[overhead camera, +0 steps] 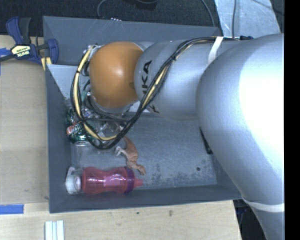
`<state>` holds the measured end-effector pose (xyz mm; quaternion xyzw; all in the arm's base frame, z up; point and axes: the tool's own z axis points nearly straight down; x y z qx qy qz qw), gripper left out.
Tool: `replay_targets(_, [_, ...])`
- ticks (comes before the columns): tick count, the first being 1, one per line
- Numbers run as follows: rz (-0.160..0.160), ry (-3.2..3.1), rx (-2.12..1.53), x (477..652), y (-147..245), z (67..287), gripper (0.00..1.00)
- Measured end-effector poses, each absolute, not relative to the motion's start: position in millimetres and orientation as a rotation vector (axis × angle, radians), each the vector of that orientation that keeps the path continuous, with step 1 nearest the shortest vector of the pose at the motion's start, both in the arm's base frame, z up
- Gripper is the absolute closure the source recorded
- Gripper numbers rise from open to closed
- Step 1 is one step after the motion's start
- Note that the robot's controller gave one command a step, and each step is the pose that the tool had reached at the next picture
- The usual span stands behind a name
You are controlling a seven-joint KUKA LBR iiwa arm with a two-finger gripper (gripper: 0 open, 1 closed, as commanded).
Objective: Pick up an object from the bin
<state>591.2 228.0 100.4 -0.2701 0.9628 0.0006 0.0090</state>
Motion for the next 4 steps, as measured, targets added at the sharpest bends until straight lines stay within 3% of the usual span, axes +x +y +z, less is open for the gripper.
replay_targets(1, [0.001,3.007,-0.84,591.7,227.6,101.0,1.0])
replay_targets(2, [0.001,3.008,-0.839,591.7,227.6,101.0,1.0])
replay_targets(3, [0.003,3.015,-0.817,594.8,225.1,141.6,1.0])
replay_targets(4, [0.004,3.01,-0.793,600.0,224.2,164.8,1.0])
